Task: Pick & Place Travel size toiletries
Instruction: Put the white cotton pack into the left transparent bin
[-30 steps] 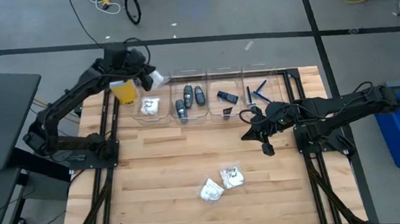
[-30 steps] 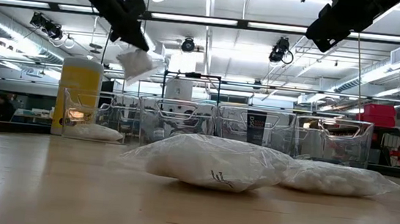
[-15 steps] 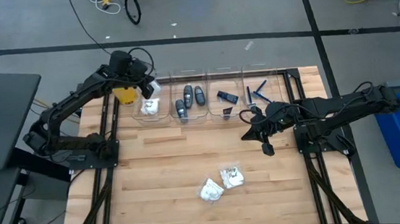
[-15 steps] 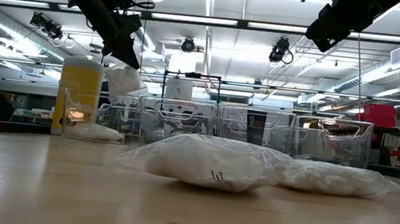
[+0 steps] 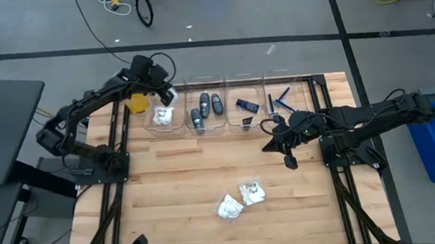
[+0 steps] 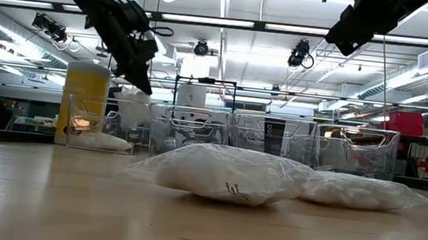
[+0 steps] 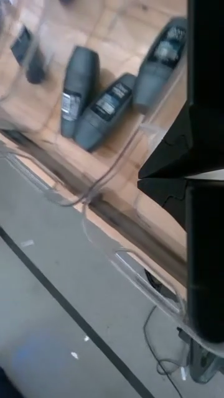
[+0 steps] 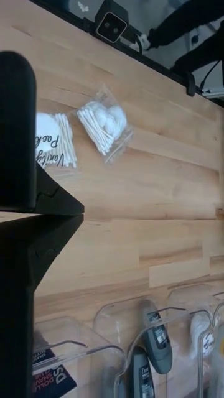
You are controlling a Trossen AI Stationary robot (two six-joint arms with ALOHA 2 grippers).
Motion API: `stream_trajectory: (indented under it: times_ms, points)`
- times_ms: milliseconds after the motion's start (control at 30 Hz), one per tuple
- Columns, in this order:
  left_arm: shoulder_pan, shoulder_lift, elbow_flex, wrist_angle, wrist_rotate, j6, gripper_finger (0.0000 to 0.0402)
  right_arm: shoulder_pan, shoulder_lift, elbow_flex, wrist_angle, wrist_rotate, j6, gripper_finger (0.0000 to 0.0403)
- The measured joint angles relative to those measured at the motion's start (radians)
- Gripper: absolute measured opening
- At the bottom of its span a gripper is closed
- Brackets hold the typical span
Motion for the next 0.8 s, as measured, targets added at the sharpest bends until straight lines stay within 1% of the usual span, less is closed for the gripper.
stream_trajectory:
  times_ms: [233, 433, 533, 633, 800]
  points:
    - [0.000, 0.070, 0.000, 0.006, -0.008, 0.033, 0.0004, 0.000, 0.000, 0.000, 0.000, 0.001, 0.001, 0.0008]
    - [0.000, 0.077, 0.000, 0.006, -0.007, 0.045, 0.0007, 0.000, 0.000, 0.000, 0.000, 0.001, 0.001, 0.0008]
    - [0.000, 0.077, 0.000, 0.000, 0.012, 0.043, 0.0010, 0.000, 0.000, 0.000, 0.000, 0.001, 0.001, 0.0008]
    - [0.000, 0.077, 0.000, -0.005, 0.017, 0.030, 0.0032, 0.000, 0.000, 0.000, 0.000, 0.001, 0.001, 0.0007]
    - [0.000, 0.077, 0.000, -0.024, 0.019, 0.008, 0.0102, 0.000, 0.000, 0.000, 0.000, 0.001, 0.001, 0.0008]
